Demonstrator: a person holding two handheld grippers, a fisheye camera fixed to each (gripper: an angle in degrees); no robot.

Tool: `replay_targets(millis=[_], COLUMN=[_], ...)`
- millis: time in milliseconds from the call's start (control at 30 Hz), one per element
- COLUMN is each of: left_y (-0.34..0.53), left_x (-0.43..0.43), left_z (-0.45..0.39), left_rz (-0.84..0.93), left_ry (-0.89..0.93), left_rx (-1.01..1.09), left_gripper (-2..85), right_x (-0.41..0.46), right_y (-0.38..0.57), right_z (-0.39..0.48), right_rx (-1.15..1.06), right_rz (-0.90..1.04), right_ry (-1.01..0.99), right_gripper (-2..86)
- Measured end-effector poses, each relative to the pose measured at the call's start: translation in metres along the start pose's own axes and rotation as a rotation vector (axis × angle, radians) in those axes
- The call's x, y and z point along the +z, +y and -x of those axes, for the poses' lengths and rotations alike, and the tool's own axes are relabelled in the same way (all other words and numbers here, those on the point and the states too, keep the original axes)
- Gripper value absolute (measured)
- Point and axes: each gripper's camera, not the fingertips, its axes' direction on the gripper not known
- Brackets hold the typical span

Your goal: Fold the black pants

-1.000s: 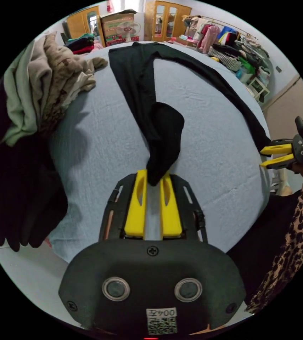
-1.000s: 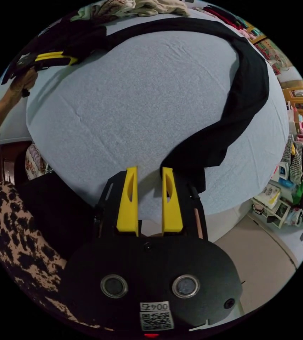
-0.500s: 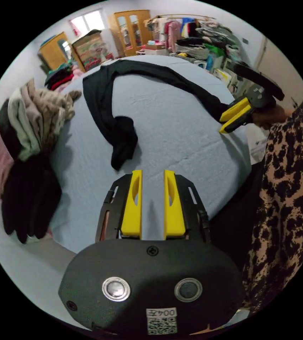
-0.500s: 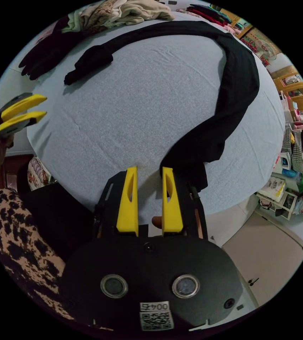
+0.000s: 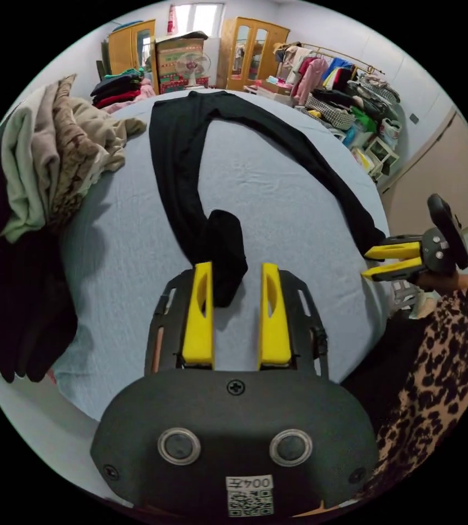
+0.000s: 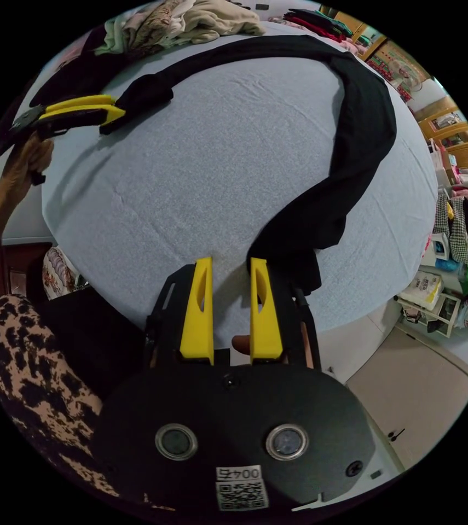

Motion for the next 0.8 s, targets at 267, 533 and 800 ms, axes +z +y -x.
replay_targets(millis=[267,533,800], left_y=[0.017,0.073,0.100], left_x=[-0.043,-0.016,0.019], left_z=[-0.060,-0.036,0.049], left_rz=[-0.080,-0.003,0.092], left_ry=[0.124,0.304,0.274], left_rx=[0.252,0.089,-0.122], left_gripper=[3.0,7.1,8.7], right_x=[0.012,0.025,0.037], right_y=[0.010,0.024,0.039], right_z=[-0.017,-0.057,-0.095], right_rx=[0.021,0.089,0.042], right_rz=[-0.008,-0.021,-0.013], right_ry=[-0.018,-0.106,-0.179], right_gripper=[8.4,5.0,4.4])
